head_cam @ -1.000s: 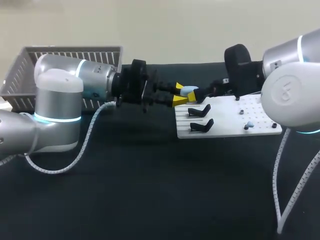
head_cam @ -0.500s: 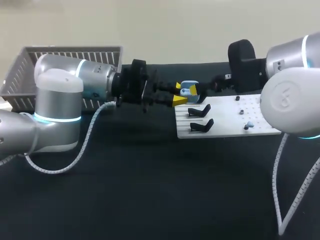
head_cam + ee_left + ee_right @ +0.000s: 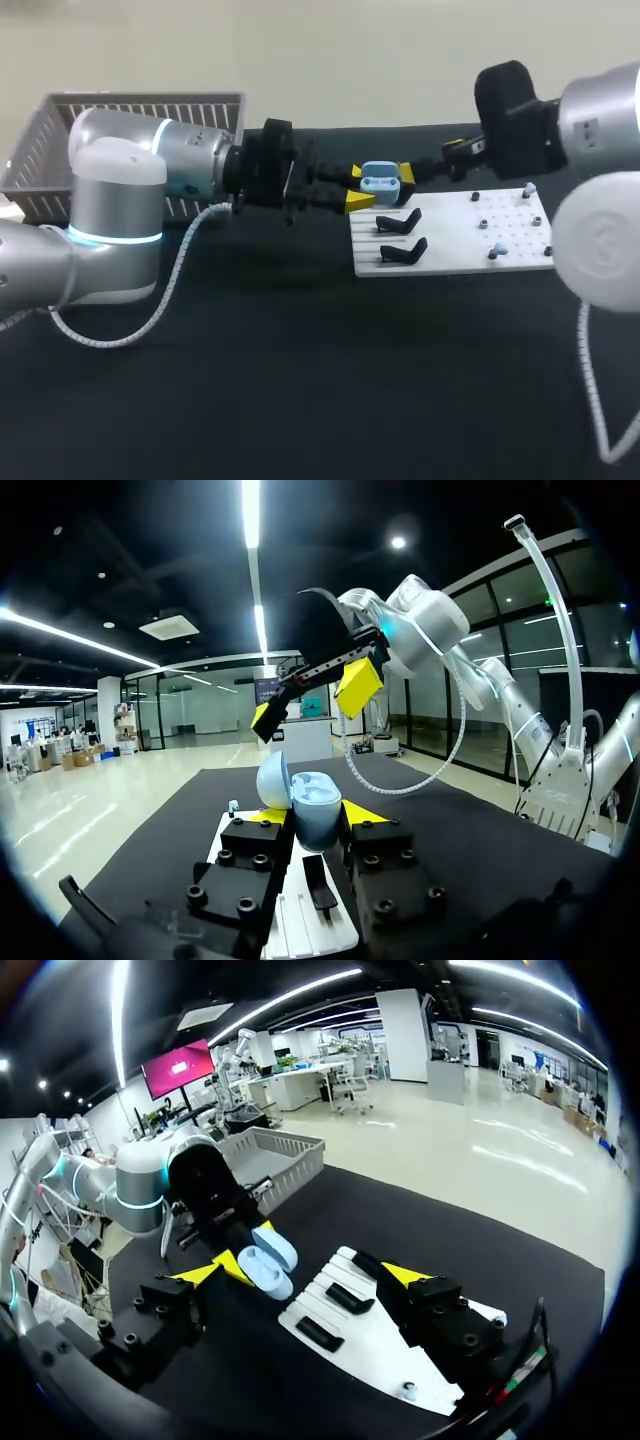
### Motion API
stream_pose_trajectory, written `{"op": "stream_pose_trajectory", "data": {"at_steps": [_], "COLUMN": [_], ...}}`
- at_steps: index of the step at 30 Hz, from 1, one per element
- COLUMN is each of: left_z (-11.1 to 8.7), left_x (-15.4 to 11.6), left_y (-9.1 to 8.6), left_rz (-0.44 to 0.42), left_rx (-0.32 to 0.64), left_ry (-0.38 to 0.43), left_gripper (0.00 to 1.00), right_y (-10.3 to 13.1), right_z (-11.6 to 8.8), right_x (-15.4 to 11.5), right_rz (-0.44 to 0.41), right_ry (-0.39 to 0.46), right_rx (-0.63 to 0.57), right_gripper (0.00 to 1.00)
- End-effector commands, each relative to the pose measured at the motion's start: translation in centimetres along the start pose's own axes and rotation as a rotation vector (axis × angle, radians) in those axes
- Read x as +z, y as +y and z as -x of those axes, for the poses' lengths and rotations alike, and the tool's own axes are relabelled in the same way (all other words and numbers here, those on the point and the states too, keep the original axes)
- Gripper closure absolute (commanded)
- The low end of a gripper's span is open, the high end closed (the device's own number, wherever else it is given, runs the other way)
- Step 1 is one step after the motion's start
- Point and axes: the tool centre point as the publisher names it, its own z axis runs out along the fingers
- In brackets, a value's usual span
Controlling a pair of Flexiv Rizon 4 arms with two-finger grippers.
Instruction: Pick up each earbud case from the left stands, insert the matching earbuds, close the lid, and place the case in the box.
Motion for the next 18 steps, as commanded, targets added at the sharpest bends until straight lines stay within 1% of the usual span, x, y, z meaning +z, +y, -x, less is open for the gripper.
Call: {"op": "stream_pose_trajectory", "data": {"at_steps": [1, 10, 14, 18], "left_z": [-0.1, -0.1, -0.1, -0.1], "left_x": [0.0, 0.0, 0.0, 0.0], "left_y": [0.0, 0.0, 0.0, 0.0], "left_rz": [0.002, 0.002, 0.002, 0.002], "left_rx": [0.002, 0.002, 0.002, 0.002], "left_ry": [-0.002, -0.002, -0.002, -0.002], "left_gripper": [1.00, 1.00, 1.00, 1.00], "right_y": [-0.2, -2.9, -4.5, -6.5], "right_z": [-0.3, -1.9, -2.4, -2.9], "right_x": [-2.4, -3.9, -4.2, -4.1], "right_rz": [-0.315, -0.465, -0.522, -0.554], "right_ry": [0.067, 0.194, 0.276, 0.372], "right_rx": [-0.002, 0.008, 0.005, 0.004], "right_gripper": [0.00, 0.00, 0.00, 0.00]}}
